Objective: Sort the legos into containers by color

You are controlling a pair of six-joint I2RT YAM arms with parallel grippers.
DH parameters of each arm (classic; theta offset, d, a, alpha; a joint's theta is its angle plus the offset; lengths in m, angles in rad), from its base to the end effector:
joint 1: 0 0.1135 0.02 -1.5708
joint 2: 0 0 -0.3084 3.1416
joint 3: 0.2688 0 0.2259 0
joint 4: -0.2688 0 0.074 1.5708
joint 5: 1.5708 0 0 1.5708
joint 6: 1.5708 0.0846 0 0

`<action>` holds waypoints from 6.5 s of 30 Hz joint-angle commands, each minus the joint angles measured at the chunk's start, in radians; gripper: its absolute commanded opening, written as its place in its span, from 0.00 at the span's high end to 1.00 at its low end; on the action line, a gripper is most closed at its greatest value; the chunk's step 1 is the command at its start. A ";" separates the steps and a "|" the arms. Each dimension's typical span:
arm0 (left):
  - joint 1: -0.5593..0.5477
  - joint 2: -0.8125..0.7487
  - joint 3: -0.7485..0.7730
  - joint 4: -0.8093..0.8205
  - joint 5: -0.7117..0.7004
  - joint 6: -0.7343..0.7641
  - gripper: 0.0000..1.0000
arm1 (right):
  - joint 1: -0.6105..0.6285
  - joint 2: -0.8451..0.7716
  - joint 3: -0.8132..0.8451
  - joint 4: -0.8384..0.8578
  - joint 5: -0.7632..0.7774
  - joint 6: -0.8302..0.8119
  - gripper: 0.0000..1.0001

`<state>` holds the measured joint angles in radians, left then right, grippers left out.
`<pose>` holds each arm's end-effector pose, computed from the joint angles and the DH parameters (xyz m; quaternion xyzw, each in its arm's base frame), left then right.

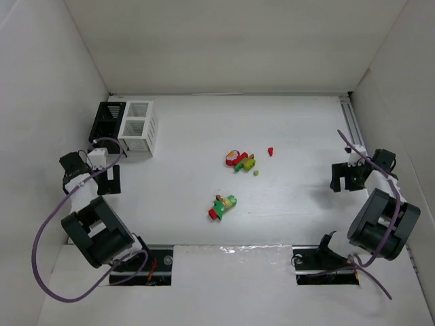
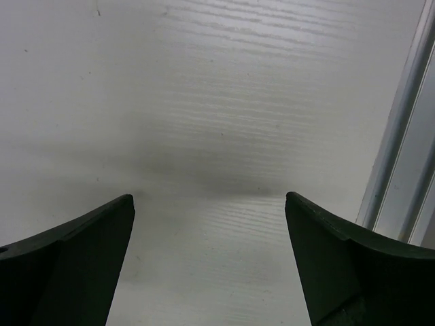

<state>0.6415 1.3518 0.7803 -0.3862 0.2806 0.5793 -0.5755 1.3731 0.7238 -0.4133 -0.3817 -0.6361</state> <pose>0.2207 0.1356 0.2202 0.0128 0.9449 0.0620 0.3213 0.2213 -0.1060 0.1988 -0.0764 0.9484 0.0104 0.3074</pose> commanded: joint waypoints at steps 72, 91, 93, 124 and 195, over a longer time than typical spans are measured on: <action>-0.879 0.049 0.613 0.092 -0.169 -0.371 0.00 | 1.051 0.334 0.393 0.157 0.135 0.400 0.13; -0.879 0.067 0.593 0.121 -0.201 -0.371 0.00 | 1.060 0.457 0.503 0.094 0.144 0.400 0.15; -0.879 0.076 0.593 0.121 -0.201 -0.371 0.00 | 1.060 0.466 0.503 0.085 0.144 0.389 0.16; -0.879 0.079 0.551 0.086 0.198 -0.248 0.00 | 1.056 0.390 0.487 0.085 0.084 0.281 0.75; -0.901 0.615 0.893 0.102 0.833 -0.610 0.97 | 1.106 -0.049 0.002 0.602 0.267 0.121 0.97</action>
<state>-0.2840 1.9873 1.6367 -0.3477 1.1152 -0.0010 0.5426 1.3731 0.7353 0.2001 -0.1226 -0.4969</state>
